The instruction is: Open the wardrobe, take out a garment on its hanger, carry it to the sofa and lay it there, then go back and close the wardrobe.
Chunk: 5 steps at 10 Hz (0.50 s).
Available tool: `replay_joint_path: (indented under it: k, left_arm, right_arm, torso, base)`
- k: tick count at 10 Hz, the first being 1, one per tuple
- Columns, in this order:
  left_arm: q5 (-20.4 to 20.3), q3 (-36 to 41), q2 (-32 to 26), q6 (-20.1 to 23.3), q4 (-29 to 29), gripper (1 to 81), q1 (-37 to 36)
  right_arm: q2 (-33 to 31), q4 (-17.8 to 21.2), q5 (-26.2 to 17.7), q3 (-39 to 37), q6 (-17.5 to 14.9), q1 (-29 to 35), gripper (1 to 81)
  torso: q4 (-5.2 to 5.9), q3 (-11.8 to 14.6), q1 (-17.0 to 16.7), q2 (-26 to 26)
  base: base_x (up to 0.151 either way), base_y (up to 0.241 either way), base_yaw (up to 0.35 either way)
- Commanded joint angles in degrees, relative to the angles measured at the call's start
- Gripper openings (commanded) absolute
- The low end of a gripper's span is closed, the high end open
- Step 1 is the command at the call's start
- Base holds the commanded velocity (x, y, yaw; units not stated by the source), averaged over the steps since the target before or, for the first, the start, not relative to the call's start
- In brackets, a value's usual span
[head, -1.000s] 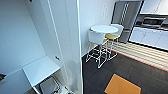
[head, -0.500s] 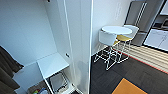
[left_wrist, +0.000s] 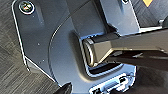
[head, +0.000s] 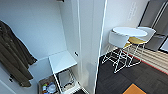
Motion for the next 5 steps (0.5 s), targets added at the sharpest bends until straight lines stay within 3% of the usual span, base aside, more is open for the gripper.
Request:
replay_joint_path:
  k: [1,5]
  left_arm:
    - [2.1,-0.2,-0.1,0.3,0.6,81.1,-1.1]
    - [2.1,-0.2,0.1,0.5,0.6,81.1,-1.1]
  right_arm:
    - [-0.3,0.1,-4.0,-0.1,-0.3,0.9,81.1]
    - [0.0,0.1,-4.0,-0.2,-0.3,0.9,81.1]
  torso:
    - [0.0,0.0,0.0,0.0]
    - [0.0,0.0,0.0,0.0]
  base:
    - [0.0,0.0,0.308]
    - [0.0,0.0,0.31]
